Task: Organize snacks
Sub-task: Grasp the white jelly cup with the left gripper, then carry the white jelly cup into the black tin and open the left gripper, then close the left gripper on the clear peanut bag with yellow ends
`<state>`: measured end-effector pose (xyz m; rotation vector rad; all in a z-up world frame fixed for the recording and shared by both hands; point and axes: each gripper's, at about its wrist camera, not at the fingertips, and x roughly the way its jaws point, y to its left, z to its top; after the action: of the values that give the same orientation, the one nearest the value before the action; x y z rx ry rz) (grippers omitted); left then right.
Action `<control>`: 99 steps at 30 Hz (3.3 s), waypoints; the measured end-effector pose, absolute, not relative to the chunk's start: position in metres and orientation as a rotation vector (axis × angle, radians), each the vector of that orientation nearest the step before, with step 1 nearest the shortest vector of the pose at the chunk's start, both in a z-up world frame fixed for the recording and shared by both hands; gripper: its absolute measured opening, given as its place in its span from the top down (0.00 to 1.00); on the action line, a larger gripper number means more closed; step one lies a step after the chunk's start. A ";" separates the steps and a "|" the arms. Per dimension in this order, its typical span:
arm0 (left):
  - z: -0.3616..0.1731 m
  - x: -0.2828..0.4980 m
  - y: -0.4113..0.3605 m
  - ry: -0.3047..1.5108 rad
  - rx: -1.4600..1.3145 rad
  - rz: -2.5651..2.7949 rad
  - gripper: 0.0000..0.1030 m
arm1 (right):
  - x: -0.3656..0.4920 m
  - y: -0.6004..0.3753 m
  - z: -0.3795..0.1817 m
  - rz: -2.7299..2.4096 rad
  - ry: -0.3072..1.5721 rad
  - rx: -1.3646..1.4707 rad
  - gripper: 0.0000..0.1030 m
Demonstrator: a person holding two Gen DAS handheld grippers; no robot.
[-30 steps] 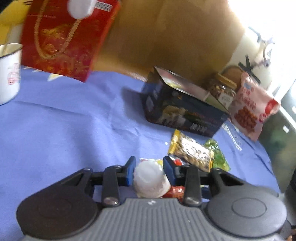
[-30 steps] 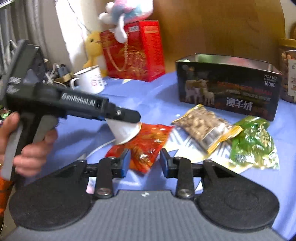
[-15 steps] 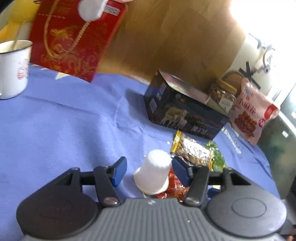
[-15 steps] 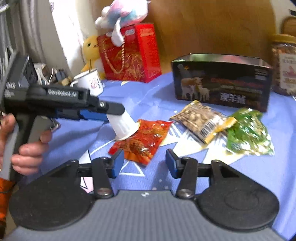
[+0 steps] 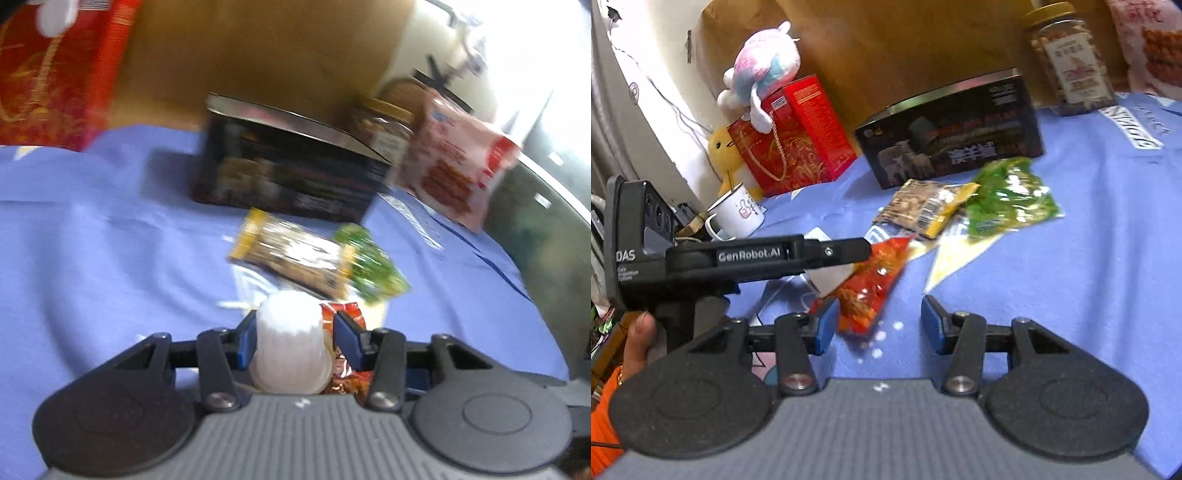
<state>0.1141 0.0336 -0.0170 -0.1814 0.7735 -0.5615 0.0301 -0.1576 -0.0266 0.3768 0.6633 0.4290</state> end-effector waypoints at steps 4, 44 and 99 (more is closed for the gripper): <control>-0.017 0.106 0.019 0.781 -0.178 -0.590 0.59 | 0.012 -0.182 -0.030 0.392 0.651 0.435 0.49; 0.078 0.186 -0.021 0.692 -0.164 -0.642 0.66 | 0.078 -0.159 0.021 0.414 0.423 0.175 0.67; -0.018 0.080 -0.074 0.887 -0.133 -0.757 0.53 | -0.018 -0.244 -0.027 0.246 0.603 0.463 0.79</control>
<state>0.0803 -0.0737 -0.0181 -0.1335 0.8866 -0.7572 -0.0180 -0.2444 -0.0266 0.4632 0.6027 0.2460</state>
